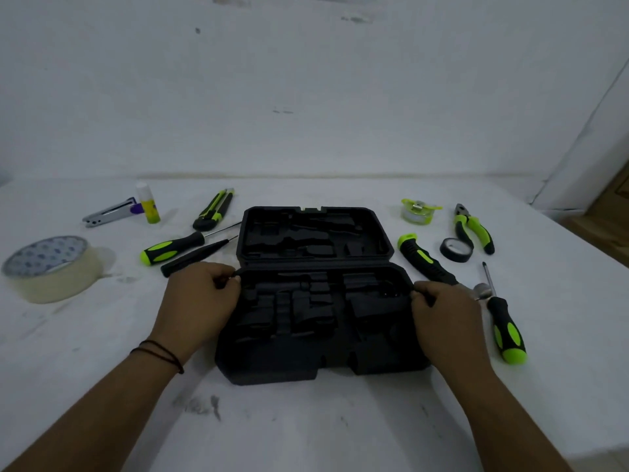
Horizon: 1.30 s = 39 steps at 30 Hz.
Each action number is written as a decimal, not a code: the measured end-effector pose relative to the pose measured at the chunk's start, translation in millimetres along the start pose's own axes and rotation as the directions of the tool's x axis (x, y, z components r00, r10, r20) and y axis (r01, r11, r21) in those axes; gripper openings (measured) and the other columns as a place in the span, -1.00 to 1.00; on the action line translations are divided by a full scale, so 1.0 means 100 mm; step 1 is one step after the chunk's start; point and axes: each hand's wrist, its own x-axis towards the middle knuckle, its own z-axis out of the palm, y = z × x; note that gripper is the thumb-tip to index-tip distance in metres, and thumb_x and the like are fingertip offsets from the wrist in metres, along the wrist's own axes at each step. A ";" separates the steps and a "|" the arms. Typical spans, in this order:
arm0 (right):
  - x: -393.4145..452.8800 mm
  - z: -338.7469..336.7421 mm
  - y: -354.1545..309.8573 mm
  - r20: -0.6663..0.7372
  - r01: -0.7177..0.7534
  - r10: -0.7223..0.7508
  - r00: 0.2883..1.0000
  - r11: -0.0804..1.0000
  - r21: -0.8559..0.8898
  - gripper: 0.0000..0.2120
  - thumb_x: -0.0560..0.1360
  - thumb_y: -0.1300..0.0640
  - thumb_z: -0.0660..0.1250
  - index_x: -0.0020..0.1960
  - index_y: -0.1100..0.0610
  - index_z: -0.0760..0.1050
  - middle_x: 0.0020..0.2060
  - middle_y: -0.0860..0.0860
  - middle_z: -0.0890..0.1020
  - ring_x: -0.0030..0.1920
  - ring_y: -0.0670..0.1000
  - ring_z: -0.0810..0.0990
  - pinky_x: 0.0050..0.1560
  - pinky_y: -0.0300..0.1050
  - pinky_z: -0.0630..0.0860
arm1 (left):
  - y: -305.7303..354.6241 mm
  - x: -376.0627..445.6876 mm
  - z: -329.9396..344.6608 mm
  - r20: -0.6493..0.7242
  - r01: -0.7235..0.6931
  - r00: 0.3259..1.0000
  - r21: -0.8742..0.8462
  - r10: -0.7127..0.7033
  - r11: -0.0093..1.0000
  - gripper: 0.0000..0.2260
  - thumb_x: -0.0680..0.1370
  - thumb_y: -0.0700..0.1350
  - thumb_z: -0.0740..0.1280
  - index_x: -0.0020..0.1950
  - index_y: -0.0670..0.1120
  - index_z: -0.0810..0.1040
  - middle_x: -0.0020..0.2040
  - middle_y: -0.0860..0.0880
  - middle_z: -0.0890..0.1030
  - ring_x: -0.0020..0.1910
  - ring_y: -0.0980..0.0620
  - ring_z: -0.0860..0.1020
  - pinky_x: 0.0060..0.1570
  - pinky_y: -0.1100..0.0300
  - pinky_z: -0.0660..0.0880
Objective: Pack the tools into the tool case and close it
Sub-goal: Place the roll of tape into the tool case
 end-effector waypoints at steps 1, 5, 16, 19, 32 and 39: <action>0.02 0.03 0.00 -0.010 0.004 -0.004 1.000 1.000 0.001 -0.82 0.48 0.32 0.23 -0.11 0.45 0.54 -0.23 0.33 0.61 -0.16 0.24 0.56 -0.07 0.11 0.46 | -0.01 0.05 0.01 -0.009 0.006 1.000 -0.008 -0.006 1.000 -0.85 0.49 -0.19 0.32 -0.13 -0.19 0.68 -0.18 -0.11 0.68 -0.22 0.05 0.51 -0.21 0.25 0.33; 0.09 0.15 0.00 -0.007 0.010 -0.010 1.000 1.000 0.004 -0.78 0.48 0.30 0.19 -0.25 0.38 0.53 -0.37 0.25 0.58 -0.28 0.21 0.54 -0.23 0.03 0.43 | -0.01 0.16 0.04 -0.056 0.051 0.997 -0.048 -0.054 0.998 -0.83 0.48 -0.21 0.33 0.00 -0.21 0.66 -0.13 -0.10 0.65 -0.13 0.03 0.54 -0.04 0.29 0.32; 0.10 0.24 -0.03 0.004 0.021 -0.021 1.000 0.998 0.053 -0.80 0.54 0.29 0.12 0.03 0.23 0.51 -0.09 0.15 0.54 -0.06 0.12 0.49 -0.09 -0.22 0.37 | 0.01 0.15 0.10 -0.089 0.018 0.996 -0.022 -0.020 1.000 -0.82 0.48 -0.20 0.34 0.01 -0.24 0.64 -0.09 -0.18 0.67 -0.08 -0.10 0.59 -0.03 0.21 0.38; 0.11 0.25 -0.02 -0.020 0.013 -0.012 1.000 0.998 0.056 -0.78 0.53 0.28 0.14 0.11 0.28 0.49 -0.06 0.17 0.57 -0.06 0.11 0.51 -0.08 -0.09 0.40 | -0.01 0.15 0.11 -0.075 0.001 0.997 0.006 -0.001 1.000 -0.85 0.48 -0.21 0.33 -0.09 -0.27 0.64 -0.17 -0.20 0.66 -0.16 -0.12 0.59 -0.10 0.18 0.40; 0.22 0.22 0.04 0.028 0.089 -0.087 0.996 0.995 -0.040 -0.82 0.49 0.14 0.26 -0.13 0.25 0.54 -0.21 0.11 0.57 -0.14 0.11 0.51 -0.19 -0.09 0.39 | -0.02 0.25 0.12 -0.075 0.041 0.997 0.080 -0.035 0.996 -0.77 0.46 -0.12 0.35 0.06 -0.20 0.62 -0.05 -0.14 0.62 -0.05 -0.12 0.57 -0.02 0.13 0.43; 0.53 -0.20 0.19 -0.105 0.026 -0.037 0.994 0.994 -0.111 -0.81 0.47 0.10 0.29 -0.16 0.21 0.58 -0.23 0.12 0.64 -0.14 0.17 0.57 -0.10 0.01 0.50 | 0.52 0.21 0.35 0.062 -0.298 0.953 0.049 0.295 0.953 -0.74 0.43 0.03 0.26 -0.05 -0.08 0.64 -0.12 -0.03 0.63 -0.08 -0.02 0.56 0.02 0.11 0.49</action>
